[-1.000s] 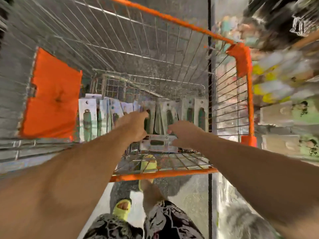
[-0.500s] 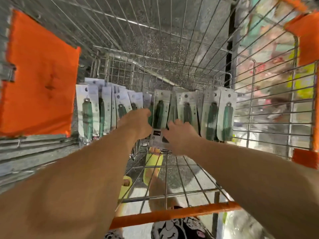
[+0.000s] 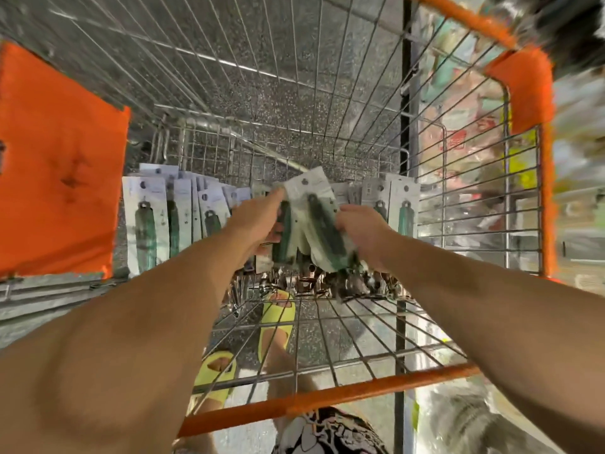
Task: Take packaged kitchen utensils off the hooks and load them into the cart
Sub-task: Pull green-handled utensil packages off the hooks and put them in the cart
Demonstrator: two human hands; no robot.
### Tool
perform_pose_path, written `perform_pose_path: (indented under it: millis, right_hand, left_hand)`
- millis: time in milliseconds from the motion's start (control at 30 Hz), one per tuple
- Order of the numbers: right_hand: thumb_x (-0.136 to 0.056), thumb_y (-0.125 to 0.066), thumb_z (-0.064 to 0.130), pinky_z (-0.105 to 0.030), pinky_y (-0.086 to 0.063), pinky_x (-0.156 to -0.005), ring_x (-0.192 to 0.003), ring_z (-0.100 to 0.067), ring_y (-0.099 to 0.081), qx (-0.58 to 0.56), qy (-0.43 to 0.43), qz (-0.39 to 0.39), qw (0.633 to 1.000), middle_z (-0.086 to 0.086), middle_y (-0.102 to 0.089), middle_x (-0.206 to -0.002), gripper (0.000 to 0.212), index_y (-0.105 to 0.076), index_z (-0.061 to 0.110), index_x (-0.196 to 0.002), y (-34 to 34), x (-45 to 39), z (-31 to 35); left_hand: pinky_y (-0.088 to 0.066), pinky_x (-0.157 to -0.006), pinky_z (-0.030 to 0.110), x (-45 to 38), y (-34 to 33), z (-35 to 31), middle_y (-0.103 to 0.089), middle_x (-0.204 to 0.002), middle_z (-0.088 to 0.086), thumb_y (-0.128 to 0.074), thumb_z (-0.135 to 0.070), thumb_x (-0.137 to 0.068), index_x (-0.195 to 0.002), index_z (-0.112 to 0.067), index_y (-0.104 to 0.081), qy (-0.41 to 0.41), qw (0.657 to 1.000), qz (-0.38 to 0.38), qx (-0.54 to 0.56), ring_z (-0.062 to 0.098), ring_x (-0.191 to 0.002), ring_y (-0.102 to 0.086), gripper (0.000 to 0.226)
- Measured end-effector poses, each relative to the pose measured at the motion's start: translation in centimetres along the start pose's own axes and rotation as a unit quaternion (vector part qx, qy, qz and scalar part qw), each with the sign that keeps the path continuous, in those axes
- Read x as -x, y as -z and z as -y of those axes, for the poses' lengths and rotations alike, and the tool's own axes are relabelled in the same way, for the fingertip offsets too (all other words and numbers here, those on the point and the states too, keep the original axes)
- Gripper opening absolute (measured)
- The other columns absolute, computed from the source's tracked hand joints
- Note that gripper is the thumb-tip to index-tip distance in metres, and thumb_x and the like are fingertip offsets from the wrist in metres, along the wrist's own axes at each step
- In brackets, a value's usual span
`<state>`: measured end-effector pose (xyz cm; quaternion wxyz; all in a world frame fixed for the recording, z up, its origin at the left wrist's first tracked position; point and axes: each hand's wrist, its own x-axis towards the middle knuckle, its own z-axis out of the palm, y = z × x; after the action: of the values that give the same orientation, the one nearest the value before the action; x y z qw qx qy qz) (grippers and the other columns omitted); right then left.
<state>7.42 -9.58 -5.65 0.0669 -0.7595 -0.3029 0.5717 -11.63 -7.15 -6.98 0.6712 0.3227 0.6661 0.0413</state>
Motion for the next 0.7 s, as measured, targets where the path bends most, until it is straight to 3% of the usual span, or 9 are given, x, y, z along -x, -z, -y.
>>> perform_pose_path:
  millis: [33,100,200,300,367,433,500,567,700]
  right_hand:
    - [-0.101,-0.049,0.004,-0.019,-0.057,-0.080,-0.082,-0.004,-0.059,-0.052,0.004,0.017,0.999,0.004,-0.058,-0.093,0.031,-0.063,0.006,-0.129,0.0,0.2,0.4]
    - [-0.101,-0.050,0.000,-0.023,-0.059,-0.082,-0.081,0.000,-0.066,-0.169,0.000,0.049,0.984,-0.001,-0.064,-0.099,0.032,-0.058,0.000,-0.132,-0.2,0.6,0.9]
    - [-0.101,-0.054,0.004,-0.042,-0.063,-0.079,-0.084,-0.022,-0.075,-0.296,-0.057,0.044,0.952,-0.013,-0.071,-0.108,0.016,-0.064,0.010,-0.113,-0.6,1.0,1.1]
    - [-0.099,-0.060,0.016,-0.041,-0.064,-0.076,-0.084,-0.022,-0.075,-0.194,-0.034,-0.133,0.971,-0.004,-0.074,-0.093,0.008,-0.069,0.016,-0.099,0.0,0.8,0.0]
    - [-0.097,-0.061,0.018,-0.030,-0.060,-0.063,-0.079,-0.015,-0.066,-0.095,-0.028,-0.267,0.959,0.005,-0.063,-0.096,0.007,-0.063,0.022,-0.102,1.4,0.9,-1.0]
    - [-0.092,-0.068,0.014,-0.031,-0.060,-0.075,-0.089,-0.017,-0.060,-0.042,-0.051,-0.342,0.937,0.003,-0.050,-0.109,0.026,-0.058,0.022,-0.115,2.9,1.0,-2.2]
    - [-0.086,-0.074,0.007,-0.034,-0.057,-0.088,-0.100,-0.020,-0.057,-0.003,-0.072,-0.348,0.935,-0.002,-0.047,-0.117,0.048,-0.051,0.015,-0.127,3.8,0.9,-3.1]
    - [-0.087,-0.075,0.005,-0.028,-0.053,-0.086,-0.104,-0.022,-0.055,0.021,-0.076,-0.298,0.951,-0.006,-0.048,-0.119,0.059,-0.041,0.009,-0.134,3.5,0.9,-3.2]
    - [-0.086,-0.075,0.003,-0.035,-0.046,-0.105,-0.124,-0.028,-0.049,0.059,-0.092,-0.304,0.946,-0.012,-0.047,-0.136,0.069,-0.037,0.007,-0.142,3.1,0.4,-3.0]
  left_hand:
    - [-0.054,-0.090,0.043,0.1,-0.3,-0.3,-0.072,-0.115,0.013,-0.047,-0.056,-0.106,-0.128,-0.010,-0.064,-0.002,0.999,0.041,0.034,0.026,-0.102,-0.070,0.053]
    - [-0.057,-0.098,0.053,0.4,-1.3,-0.8,-0.072,-0.121,0.015,-0.065,-0.046,-0.100,-0.132,-0.013,-0.061,-0.013,0.994,0.092,0.050,0.031,-0.109,-0.071,0.046]
    - [-0.065,-0.082,0.046,0.4,-2.9,-1.7,-0.074,-0.115,0.014,-0.079,-0.025,-0.090,-0.138,-0.011,-0.054,-0.021,0.994,0.093,0.047,0.031,-0.098,-0.076,0.056]
    - [-0.063,-0.067,0.035,0.3,-4.5,-2.5,-0.070,-0.109,0.009,-0.076,-0.012,-0.093,-0.140,-0.009,-0.051,-0.041,0.993,0.113,0.011,0.025,-0.091,-0.073,0.053]
    - [-0.063,-0.083,0.043,0.0,-5.5,-2.5,-0.066,-0.112,0.010,-0.073,-0.009,-0.095,-0.132,-0.005,-0.052,-0.032,0.993,0.114,-0.017,0.030,-0.100,-0.069,0.043]
    - [-0.056,-0.100,0.058,0.0,-6.5,-2.7,-0.065,-0.120,0.015,-0.073,-0.011,-0.096,-0.116,-0.008,-0.052,-0.019,0.994,0.107,-0.026,0.038,-0.112,-0.066,0.029]
    - [-0.054,-0.102,0.062,-0.6,-7.6,-2.5,-0.066,-0.125,0.019,-0.082,-0.020,-0.088,-0.123,-0.008,-0.054,-0.016,0.994,0.106,-0.015,0.040,-0.116,-0.066,0.047]
    - [-0.056,-0.100,0.059,-2.2,-8.8,-1.8,-0.068,-0.126,0.015,-0.092,-0.032,-0.068,-0.133,-0.008,-0.054,-0.012,0.993,0.117,-0.016,0.037,-0.115,-0.068,0.078]
    - [-0.057,-0.100,0.058,-2.6,-10.2,-1.2,-0.071,-0.122,0.015,-0.078,-0.013,-0.092,-0.114,-0.009,-0.058,-0.001,0.991,0.134,-0.020,0.036,-0.112,-0.070,0.030]
